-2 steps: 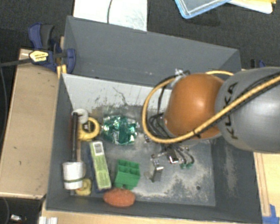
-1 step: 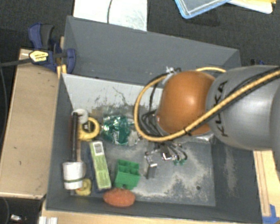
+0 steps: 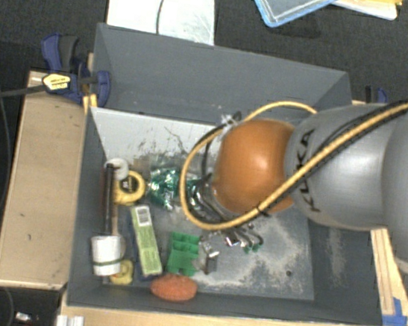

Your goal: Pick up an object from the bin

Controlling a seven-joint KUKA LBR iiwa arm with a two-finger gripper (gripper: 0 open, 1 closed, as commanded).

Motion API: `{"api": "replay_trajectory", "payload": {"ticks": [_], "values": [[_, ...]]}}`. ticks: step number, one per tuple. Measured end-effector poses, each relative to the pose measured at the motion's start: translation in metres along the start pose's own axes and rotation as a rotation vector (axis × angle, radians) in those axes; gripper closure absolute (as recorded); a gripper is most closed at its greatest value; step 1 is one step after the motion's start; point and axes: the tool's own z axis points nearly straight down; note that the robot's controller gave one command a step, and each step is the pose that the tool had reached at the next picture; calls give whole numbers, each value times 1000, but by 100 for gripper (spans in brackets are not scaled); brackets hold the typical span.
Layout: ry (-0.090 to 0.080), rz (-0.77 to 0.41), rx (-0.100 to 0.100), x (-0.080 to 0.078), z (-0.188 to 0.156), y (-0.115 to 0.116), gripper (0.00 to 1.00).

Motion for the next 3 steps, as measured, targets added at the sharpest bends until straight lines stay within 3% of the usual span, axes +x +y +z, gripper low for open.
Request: {"api": "replay_trajectory", "payload": {"ticks": [1,2,3], "values": [[-2,90,0,-3,0,9,0],[2,55,0,3,15,8,0],[-4,-140,2,-9,22,-1,0]]}}
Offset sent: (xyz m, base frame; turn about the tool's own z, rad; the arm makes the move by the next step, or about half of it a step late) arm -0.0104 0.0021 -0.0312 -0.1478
